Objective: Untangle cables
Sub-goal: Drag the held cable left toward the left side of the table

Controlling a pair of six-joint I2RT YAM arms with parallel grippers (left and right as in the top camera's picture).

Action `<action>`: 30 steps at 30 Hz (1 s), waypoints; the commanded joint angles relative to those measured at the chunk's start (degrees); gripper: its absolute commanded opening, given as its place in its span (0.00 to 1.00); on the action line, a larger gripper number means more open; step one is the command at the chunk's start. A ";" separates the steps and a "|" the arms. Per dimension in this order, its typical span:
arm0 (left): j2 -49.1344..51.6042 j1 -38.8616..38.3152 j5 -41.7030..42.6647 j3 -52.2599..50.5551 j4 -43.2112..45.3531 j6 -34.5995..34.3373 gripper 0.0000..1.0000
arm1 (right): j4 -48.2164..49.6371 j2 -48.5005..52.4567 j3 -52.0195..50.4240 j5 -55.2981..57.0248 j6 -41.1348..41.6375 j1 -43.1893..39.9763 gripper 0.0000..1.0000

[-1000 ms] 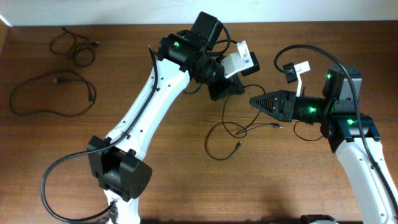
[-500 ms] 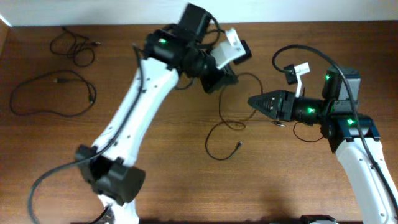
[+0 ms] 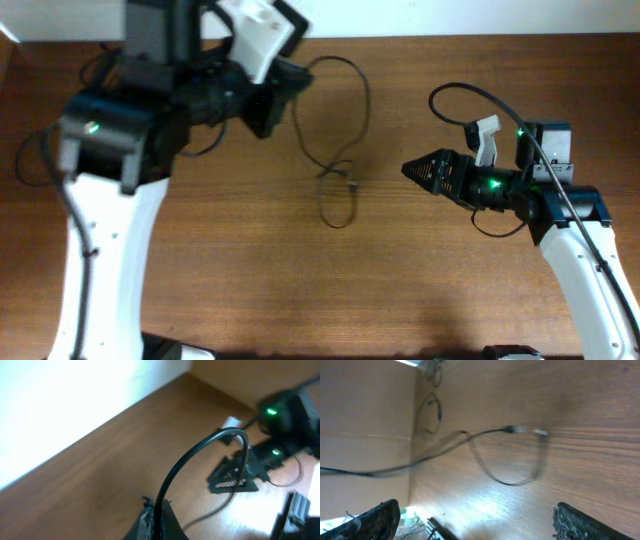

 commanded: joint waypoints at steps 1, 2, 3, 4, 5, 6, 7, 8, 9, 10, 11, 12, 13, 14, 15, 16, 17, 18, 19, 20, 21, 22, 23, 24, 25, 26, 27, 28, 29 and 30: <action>-2.58 3.74 -7.48 1.03 -2.10 -7.56 0.00 | -0.24 0.07 0.35 2.99 -0.61 0.42 0.98; -2.67 4.92 -7.45 1.03 -3.06 -7.58 0.00 | -0.22 0.07 0.35 3.02 -0.61 0.42 0.98; -2.69 5.64 -7.45 1.03 -3.78 -7.58 0.00 | -0.22 0.07 0.35 3.02 -0.61 0.42 0.98; -2.69 6.10 -7.41 1.01 -4.48 -7.61 0.00 | -0.22 0.07 0.35 3.02 -0.61 0.42 0.98; -2.69 6.14 -7.43 1.01 -5.05 -7.61 0.00 | -0.20 0.07 0.35 3.02 -0.61 0.42 0.98; -2.69 6.14 -7.45 1.01 -5.38 -7.58 0.00 | -0.20 0.07 0.35 3.02 -0.61 0.42 0.98; -2.69 6.14 -7.48 1.01 -5.42 -7.58 0.00 | -0.20 0.07 0.35 3.02 -0.61 0.42 0.98; -2.67 6.14 -7.74 1.01 -5.44 -7.56 0.00 | -0.22 0.07 0.35 3.02 -0.61 0.42 0.98; -2.67 6.14 -8.48 1.01 -5.46 -7.58 0.00 | -0.26 0.07 0.35 2.99 -0.61 0.42 0.98; -2.69 6.14 -10.32 1.01 -5.73 -7.58 0.00 | -0.44 0.07 0.35 3.02 -0.61 0.42 0.98; -2.67 6.14 -11.96 1.01 -6.05 -7.80 0.00 | -0.61 0.07 0.35 3.02 -0.61 0.42 0.98; -2.62 6.14 -12.92 1.01 -6.25 -8.90 0.00 | -0.61 0.07 0.35 3.02 -0.61 0.42 0.98; -2.56 6.14 -13.20 1.01 -6.36 -10.43 0.00 | -0.59 0.07 0.35 3.02 -0.61 0.42 0.98; -2.56 6.14 -13.20 1.01 -6.45 -11.28 0.00 | -0.57 0.07 0.35 3.02 -0.61 0.42 0.98; -2.56 6.08 -13.20 1.01 -6.51 -12.17 0.00 | -0.55 0.07 0.35 3.02 -0.61 0.42 0.98; -2.56 6.10 -13.22 1.01 -6.56 -12.59 0.00 | -0.57 0.07 0.35 3.02 -0.61 0.42 0.98; -2.58 6.10 -13.31 1.01 -6.60 -13.14 0.00 | -0.61 0.07 0.35 3.02 -0.61 0.42 0.98; -2.58 6.10 -14.19 1.01 -6.71 -14.47 0.00 | -0.66 0.07 0.35 2.99 -0.61 0.42 0.98; -2.56 6.10 -16.90 1.01 -6.95 -16.41 0.00 | -0.87 0.07 0.35 3.02 -0.61 0.42 0.98; -2.47 6.10 -20.63 1.01 -7.65 -17.86 0.00 | -1.09 0.07 0.35 3.02 -0.61 0.42 0.98; -2.43 6.10 -23.39 1.01 -8.33 -18.80 0.00 | -1.29 0.07 0.35 3.02 -0.63 0.42 0.98; -2.23 6.10 -26.16 1.01 -9.27 -20.00 0.00 | -1.44 0.07 0.35 3.02 -0.79 0.42 0.98; -2.14 6.10 -27.34 0.98 -9.94 -20.48 0.00 | -1.51 0.07 0.35 3.02 -0.83 0.42 0.98; -1.97 6.10 -27.98 0.98 -10.78 -20.48 0.00 | -1.51 0.07 0.35 3.04 -0.83 0.42 0.98; -1.81 6.12 -28.46 0.98 -11.56 -20.48 0.00 | -1.44 0.07 0.35 3.02 -0.81 0.42 0.98; -1.73 6.54 -29.33 0.98 -12.26 -20.50 0.00 | -1.46 0.07 0.35 3.02 -0.81 0.42 0.98; -1.70 7.23 -30.42 0.96 -12.72 -20.59 0.00 | -1.49 0.07 0.35 3.02 -0.81 0.42 0.98; -1.62 8.11 -31.30 0.94 -13.14 -21.05 0.00 | -1.51 0.07 0.35 3.02 -0.81 0.42 0.98; -1.55 9.42 -32.09 0.94 -13.64 -21.84 0.00 | -1.51 0.07 0.35 3.02 -0.81 0.42 0.98; -1.31 11.34 -32.11 0.94 -14.21 -22.58 0.00 | -1.51 0.07 0.35 3.02 -0.81 0.42 0.98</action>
